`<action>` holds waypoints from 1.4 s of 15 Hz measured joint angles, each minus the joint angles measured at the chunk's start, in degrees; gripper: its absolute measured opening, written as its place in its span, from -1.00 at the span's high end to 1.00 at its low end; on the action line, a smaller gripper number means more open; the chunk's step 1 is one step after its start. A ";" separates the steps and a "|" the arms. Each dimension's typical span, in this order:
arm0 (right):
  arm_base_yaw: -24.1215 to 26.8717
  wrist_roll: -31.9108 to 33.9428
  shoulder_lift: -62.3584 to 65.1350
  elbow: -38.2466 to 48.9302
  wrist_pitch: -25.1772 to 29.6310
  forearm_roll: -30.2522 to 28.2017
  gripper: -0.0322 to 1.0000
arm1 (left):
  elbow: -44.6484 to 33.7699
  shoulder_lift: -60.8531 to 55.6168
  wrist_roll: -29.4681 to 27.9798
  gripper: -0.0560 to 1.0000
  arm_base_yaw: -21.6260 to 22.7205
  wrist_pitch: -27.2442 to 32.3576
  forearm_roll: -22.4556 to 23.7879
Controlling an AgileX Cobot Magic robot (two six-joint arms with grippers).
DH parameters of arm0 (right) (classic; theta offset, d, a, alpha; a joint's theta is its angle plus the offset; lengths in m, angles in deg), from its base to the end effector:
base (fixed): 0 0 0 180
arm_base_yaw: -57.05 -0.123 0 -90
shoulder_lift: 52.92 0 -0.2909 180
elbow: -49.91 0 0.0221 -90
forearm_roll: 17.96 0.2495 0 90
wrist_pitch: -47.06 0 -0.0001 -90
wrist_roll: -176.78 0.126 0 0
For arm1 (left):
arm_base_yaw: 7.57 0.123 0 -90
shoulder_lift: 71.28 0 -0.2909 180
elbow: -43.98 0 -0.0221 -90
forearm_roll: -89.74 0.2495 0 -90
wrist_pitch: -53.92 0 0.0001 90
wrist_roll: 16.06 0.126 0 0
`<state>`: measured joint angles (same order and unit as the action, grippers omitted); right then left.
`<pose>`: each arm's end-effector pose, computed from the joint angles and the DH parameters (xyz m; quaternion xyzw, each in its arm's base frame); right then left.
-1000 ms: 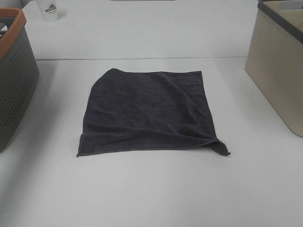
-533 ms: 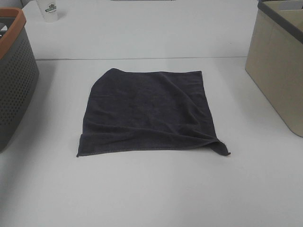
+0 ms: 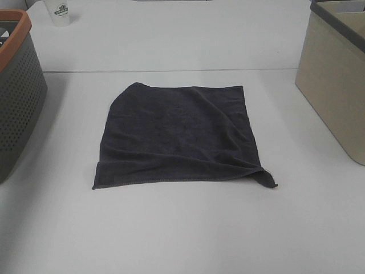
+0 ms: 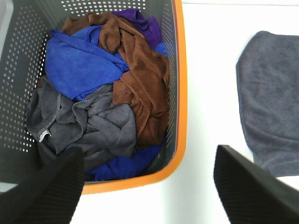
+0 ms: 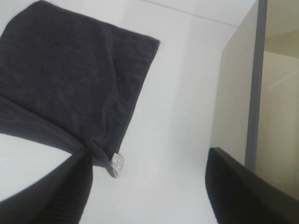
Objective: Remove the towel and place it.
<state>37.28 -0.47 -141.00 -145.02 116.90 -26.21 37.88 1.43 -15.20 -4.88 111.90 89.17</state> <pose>0.2862 0.0848 0.4077 -0.1420 0.9351 -0.0087 0.3245 0.2400 0.0102 0.3790 -0.0157 0.9296 0.0065 0.3682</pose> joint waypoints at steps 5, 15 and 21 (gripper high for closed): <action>0.00 -0.23 16.79 27.22 -9.45 -0.11 -0.38 | -23.20 -24.12 -0.17 -0.46 -1.43 -0.80 -0.63; 0.00 -0.23 37.99 55.58 -13.12 1.72 -0.38 | -38.22 -48.59 -5.79 -0.46 -1.43 6.07 -0.97; 0.00 -0.34 55.52 61.88 -12.61 2.41 -0.38 | -39.82 -59.82 -5.84 -0.46 -1.43 6.99 -0.97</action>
<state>37.28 -0.82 -85.48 -83.14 104.30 -23.81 -1.94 -58.38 -21.05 -6.31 118.89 88.19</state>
